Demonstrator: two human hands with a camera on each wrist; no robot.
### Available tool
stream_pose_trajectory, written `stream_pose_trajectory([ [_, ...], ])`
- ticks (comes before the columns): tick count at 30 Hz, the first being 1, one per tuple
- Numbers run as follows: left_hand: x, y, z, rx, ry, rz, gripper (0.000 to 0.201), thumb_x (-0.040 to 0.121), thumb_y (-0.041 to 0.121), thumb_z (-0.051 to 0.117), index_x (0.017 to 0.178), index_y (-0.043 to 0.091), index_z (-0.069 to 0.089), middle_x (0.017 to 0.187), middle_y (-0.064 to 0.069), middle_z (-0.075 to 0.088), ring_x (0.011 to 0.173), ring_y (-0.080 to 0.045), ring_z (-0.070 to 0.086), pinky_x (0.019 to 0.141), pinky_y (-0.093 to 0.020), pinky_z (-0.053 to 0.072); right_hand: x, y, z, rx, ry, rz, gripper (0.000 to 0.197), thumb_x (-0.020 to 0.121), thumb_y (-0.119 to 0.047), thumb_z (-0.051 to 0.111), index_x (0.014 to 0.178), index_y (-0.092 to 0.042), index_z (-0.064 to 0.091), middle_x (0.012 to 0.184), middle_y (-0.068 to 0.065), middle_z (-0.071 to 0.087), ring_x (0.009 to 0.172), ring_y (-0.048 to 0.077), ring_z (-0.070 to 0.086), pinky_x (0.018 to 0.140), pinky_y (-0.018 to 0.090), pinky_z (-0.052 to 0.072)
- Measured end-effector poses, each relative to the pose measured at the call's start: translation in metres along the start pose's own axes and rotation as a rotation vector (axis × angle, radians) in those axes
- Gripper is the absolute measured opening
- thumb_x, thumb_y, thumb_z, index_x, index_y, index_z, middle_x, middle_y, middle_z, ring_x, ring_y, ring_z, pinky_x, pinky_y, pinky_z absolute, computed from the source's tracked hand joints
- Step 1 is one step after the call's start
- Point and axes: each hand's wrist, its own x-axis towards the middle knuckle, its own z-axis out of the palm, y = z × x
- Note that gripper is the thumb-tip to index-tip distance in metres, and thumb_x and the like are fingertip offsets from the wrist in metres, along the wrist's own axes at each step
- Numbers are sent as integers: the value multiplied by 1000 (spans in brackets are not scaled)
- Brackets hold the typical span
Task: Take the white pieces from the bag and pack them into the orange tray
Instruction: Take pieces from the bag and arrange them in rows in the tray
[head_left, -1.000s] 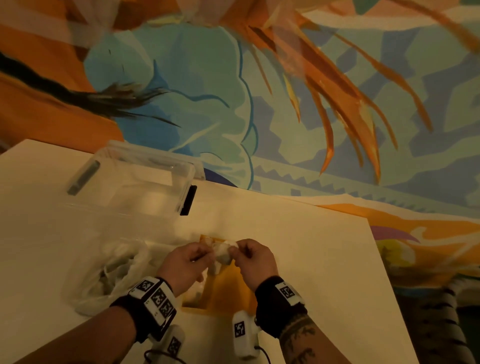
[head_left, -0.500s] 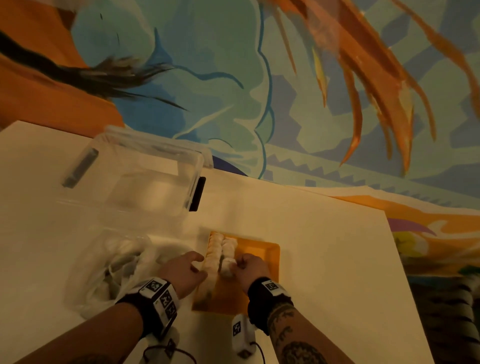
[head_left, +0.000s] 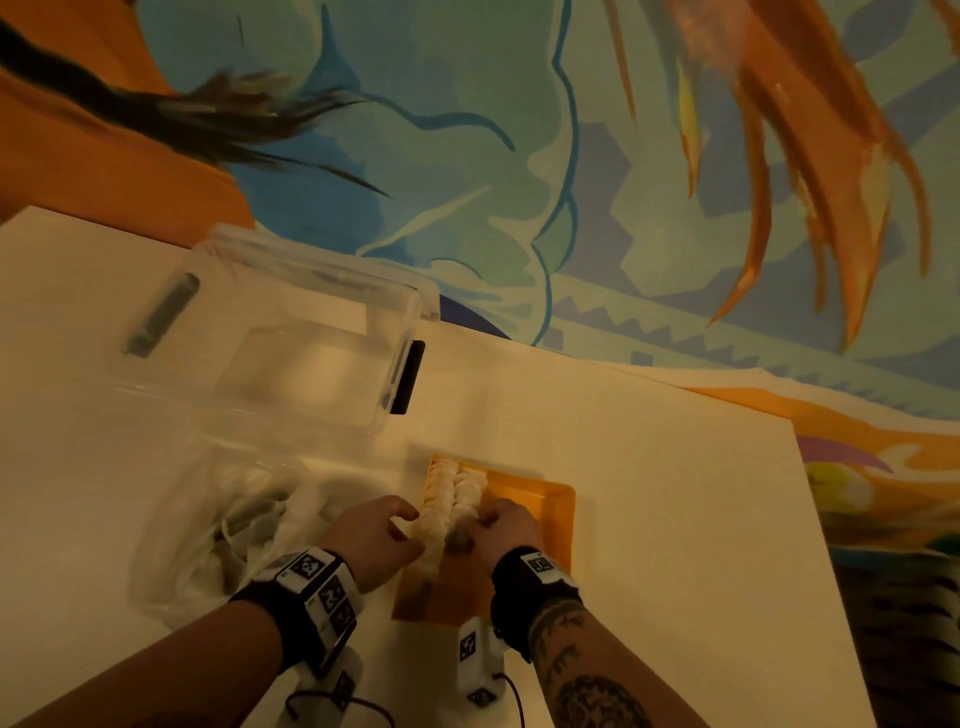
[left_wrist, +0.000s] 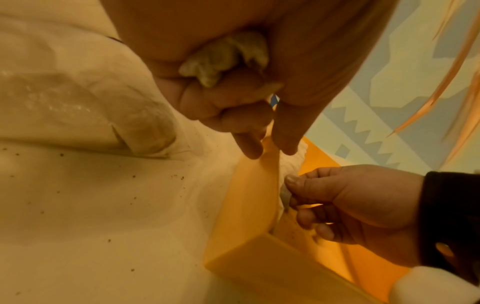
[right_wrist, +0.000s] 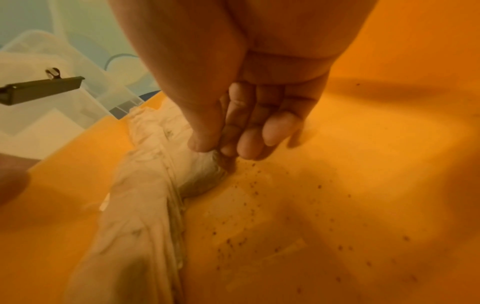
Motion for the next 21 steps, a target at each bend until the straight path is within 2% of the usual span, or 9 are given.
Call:
stream_pose_trajectory([
  [5, -2, 3, -4, 55, 46, 15, 41, 85, 46, 69, 122, 31, 57, 93, 8, 59, 87, -12, 60, 79, -25, 48, -9, 1, -7, 13, 6, -22, 23, 87, -38, 67, 104, -23, 60, 107, 2, 66, 98, 23, 62, 87, 35, 53],
  [8, -3, 10, -8, -70, 150, -4, 29, 93, 51, 54, 112, 30, 61, 97, 2, 63, 87, -16, 58, 81, -30, 48, -25, -2, -20, 45, 27, -71, 20, 89, -36, 63, 104, -23, 59, 100, -2, 65, 92, 20, 62, 81, 31, 52],
  [10, -1, 18, -11, -317, 189, -29, 36, 96, 55, 42, 102, 25, 62, 85, -4, 64, 73, -20, 56, 73, -35, 50, -41, -7, -25, 88, 13, -173, 19, 90, -35, 62, 105, -24, 61, 98, -6, 64, 92, 15, 61, 81, 28, 51],
  [12, -2, 32, -14, -666, 184, -70, 42, 99, 54, 35, 102, 23, 63, 64, -3, 51, 54, -19, 46, 53, -31, 41, -61, -13, -26, 161, -60, -318, 13, 87, -34, 68, 97, -27, 64, 94, -10, 66, 88, 9, 61, 84, 28, 53],
  [14, -7, 46, -15, -967, 176, -112, 46, 101, 51, 34, 105, 17, 64, 61, -1, 40, 48, -16, 37, 46, -26, 31, -82, -18, -26, 219, -159, -439, 16, 80, -34, 75, 90, -30, 63, 87, -14, 65, 78, 0, 59, 76, 20, 53],
  [15, -11, 55, -15, -1099, 171, -123, 49, 101, 52, 34, 107, 14, 64, 62, 0, 38, 49, -15, 36, 46, -25, 30, -91, -20, -25, 235, -187, -477, 21, 77, -36, 78, 90, -32, 62, 86, -16, 65, 74, -3, 58, 70, 16, 51],
  [17, -21, 73, -13, -1301, 152, -133, 49, 101, 51, 35, 105, 11, 63, 63, 0, 39, 49, -13, 38, 48, -25, 33, -103, -20, -26, 265, -143, -518, 25, 76, -38, 79, 91, -35, 59, 90, -16, 66, 72, -4, 58, 67, 15, 49],
  [19, -30, 87, -9, -1411, 111, -136, 44, 101, 49, 35, 100, 13, 60, 61, -1, 40, 48, -13, 41, 48, -24, 36, -109, -19, -30, 327, -35, -520, 16, 82, -39, 73, 87, -32, 60, 88, -12, 67, 73, 1, 61, 70, 21, 51],
  [21, -37, 94, -3, -1472, 59, -123, 37, 99, 46, 40, 101, 14, 58, 68, -3, 41, 57, -16, 43, 57, -28, 38, -112, -15, -36, 385, 25, -496, 14, 88, -42, 66, 84, -29, 60, 84, -5, 69, 76, 13, 66, 72, 31, 55],
])
